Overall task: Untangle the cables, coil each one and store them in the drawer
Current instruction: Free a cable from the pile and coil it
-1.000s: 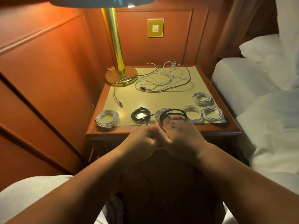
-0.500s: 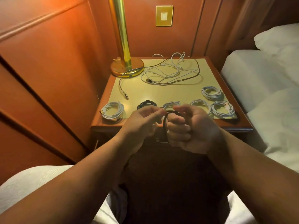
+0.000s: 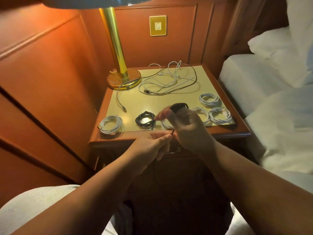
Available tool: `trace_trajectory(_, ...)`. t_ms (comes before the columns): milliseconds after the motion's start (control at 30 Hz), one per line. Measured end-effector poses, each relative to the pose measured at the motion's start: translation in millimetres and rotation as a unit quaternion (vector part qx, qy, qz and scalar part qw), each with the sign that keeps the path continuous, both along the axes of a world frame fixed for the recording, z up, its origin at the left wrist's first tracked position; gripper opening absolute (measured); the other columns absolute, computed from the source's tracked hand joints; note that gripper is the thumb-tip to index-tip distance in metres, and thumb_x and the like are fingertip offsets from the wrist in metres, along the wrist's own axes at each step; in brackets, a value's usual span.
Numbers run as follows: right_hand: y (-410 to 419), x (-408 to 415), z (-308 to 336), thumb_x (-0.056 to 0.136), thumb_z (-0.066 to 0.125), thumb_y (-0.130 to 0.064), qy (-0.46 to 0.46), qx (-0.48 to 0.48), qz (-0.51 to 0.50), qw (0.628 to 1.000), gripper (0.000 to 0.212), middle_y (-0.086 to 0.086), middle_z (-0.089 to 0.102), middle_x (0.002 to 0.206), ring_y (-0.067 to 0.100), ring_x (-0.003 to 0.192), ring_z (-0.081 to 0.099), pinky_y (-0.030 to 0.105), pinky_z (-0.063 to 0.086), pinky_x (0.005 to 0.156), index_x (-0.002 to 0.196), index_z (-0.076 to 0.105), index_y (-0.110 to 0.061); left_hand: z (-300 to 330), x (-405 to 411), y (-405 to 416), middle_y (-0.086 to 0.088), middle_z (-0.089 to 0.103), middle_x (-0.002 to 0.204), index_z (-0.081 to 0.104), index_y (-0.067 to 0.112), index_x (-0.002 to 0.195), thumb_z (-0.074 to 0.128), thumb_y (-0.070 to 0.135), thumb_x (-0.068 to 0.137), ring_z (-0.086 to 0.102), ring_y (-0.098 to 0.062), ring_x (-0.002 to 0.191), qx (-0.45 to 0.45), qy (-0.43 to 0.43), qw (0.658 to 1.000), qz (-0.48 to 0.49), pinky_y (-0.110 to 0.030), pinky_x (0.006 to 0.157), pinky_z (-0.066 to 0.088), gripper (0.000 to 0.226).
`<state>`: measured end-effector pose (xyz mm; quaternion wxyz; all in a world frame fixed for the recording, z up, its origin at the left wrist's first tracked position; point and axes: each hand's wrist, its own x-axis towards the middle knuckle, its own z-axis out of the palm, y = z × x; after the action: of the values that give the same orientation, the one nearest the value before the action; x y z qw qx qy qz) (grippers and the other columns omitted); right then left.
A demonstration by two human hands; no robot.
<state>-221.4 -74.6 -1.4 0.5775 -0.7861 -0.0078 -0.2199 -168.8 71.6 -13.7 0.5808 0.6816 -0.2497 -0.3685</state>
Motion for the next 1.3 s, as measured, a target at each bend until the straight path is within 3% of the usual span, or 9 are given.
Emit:
trace_trajectory(100, -8.2, -0.2, -6.6, 0.1, 0.047, -0.033, 0.018, -0.282, -0.057, 0.958, 0.033, 0.001, 0.07, 0.079, 0.015, 0.071, 0.065, 0.04, 0.054, 0.068, 0.091, 0.069, -0.011, 7.2, -0.5, 2.0, -0.009, 0.048, 0.068, 0.073, 0.031, 0.077, 0.052, 0.029, 0.104, 0.039, -0.013, 0.055, 0.035, -0.023, 0.999, -0.028, -0.026, 0.052, 0.031, 0.035)
trace_trajectory(233, -7.4, -7.7, -8.2, 0.101, 0.037, -0.036, 0.093, -0.355, -0.083, 0.927, 0.039, 0.004, 0.064, 0.075, 0.019, 0.067, 0.06, 0.039, 0.052, 0.065, 0.085, 0.063, -0.011, 13.3, 8.0, 8.0, -0.005, 0.067, 0.074, 0.074, 0.019, 0.085, 0.059, 0.033, 0.099, 0.059, -0.017, 0.067, 0.047, -0.173, 0.984, 0.009, -0.033, 0.062, 0.047, 0.024)
trace_trajectory(333, 2.2, -6.1, -7.1, 0.103, 0.031, -0.041, 0.188, -0.256, -0.067, 0.946, 0.049, 0.005, 0.058, 0.068, 0.019, 0.064, 0.055, 0.042, 0.047, 0.065, 0.075, 0.057, -0.011, 13.8, 12.9, 11.0, 0.009, 0.067, 0.068, 0.072, 0.02, 0.082, 0.065, 0.041, 0.091, 0.059, -0.006, 0.062, 0.03, -0.259, 0.965, 0.039, -0.026, 0.058, 0.047, 0.024)
trace_trajectory(433, 9.9, -5.3, -5.5, 0.104, 0.032, -0.04, 0.227, 0.028, 0.024, 0.973, 0.05, 0.0, 0.046, 0.056, 0.013, 0.05, 0.041, 0.035, 0.034, 0.055, 0.07, 0.055, -0.012, 9.6, 15.0, 11.3, 0.014, 0.064, 0.063, 0.071, 0.019, 0.08, 0.066, 0.041, 0.086, 0.055, -0.002, 0.056, -0.009, -0.264, 0.963, 0.056, -0.015, 0.054, 0.04, 0.023)
trace_trajectory(600, 6.0, -10.4, -2.9, 0.104, 0.035, -0.044, 0.281, 0.358, 0.203, 0.867, 0.044, 0.0, 0.017, 0.057, 0.012, 0.045, 0.018, 0.025, 0.027, 0.041, 0.086, 0.055, -0.009, 11.5, 15.4, 9.2, 0.012, 0.069, 0.073, 0.069, 0.016, 0.101, 0.053, 0.034, 0.101, 0.065, -0.002, 0.068, -0.031, -0.209, 0.977, 0.026, -0.012, 0.063, 0.046, 0.024)
trace_trajectory(700, 3.2, -8.7, -5.6, 0.103, 0.036, -0.045, 0.279, 0.412, 0.268, 0.825, 0.047, -0.001, 0.014, 0.054, 0.013, 0.044, 0.015, 0.026, 0.024, 0.042, 0.074, 0.052, -0.011, 13.6, 3.9, 3.8, 0.017, 0.061, 0.057, 0.065, 0.012, 0.097, 0.037, 0.023, 0.106, 0.055, 0.003, 0.051, -0.048, -0.118, 0.992, -0.014, -0.006, 0.05, 0.039, 0.031)
trace_trajectory(1000, 9.6, -8.4, -11.0, 0.103, 0.036, -0.035, 0.245, 0.488, 0.376, 0.749, 0.04, 0.001, 0.026, 0.061, 0.016, 0.056, 0.025, 0.03, 0.036, 0.061, 0.074, 0.053, -0.013, 2.4, -1.7, -2.6, 0.003, 0.065, 0.066, 0.068, 0.017, 0.074, 0.04, 0.047, 0.098, 0.065, -0.013, 0.065, -0.128, 0.042, 0.989, 0.059, -0.023, 0.059, 0.05, 0.047)
trace_trajectory(1167, 19.7, -8.1, -10.2, 0.107, 0.026, -0.037, 0.145, 0.522, 0.316, 0.779, 0.046, 0.002, 0.043, 0.068, 0.017, 0.065, 0.043, 0.033, 0.041, 0.072, 0.084, 0.056, -0.01, 0.1, -4.2, -7.3, -0.008, 0.068, 0.088, 0.069, 0.012, 0.1, 0.042, 0.043, 0.102, 0.066, -0.018, 0.081, -0.118, 0.144, 0.975, 0.118, -0.028, 0.07, 0.049, 0.041)
trace_trajectory(1300, 11.9, -4.9, -0.9, 0.105, 0.026, -0.04, 0.073, 0.407, 0.256, 0.874, 0.047, 0.012, 0.049, 0.079, 0.024, 0.078, 0.05, 0.035, 0.043, 0.078, 0.09, 0.053, -0.005, -1.9, -8.3, -8.7, -0.001, 0.041, 0.067, 0.055, 0.012, 0.096, 0.048, 0.049, 0.098, 0.032, -0.01, 0.051, -0.076, 0.166, 0.979, 0.089, -0.025, 0.051, 0.025, 0.038)
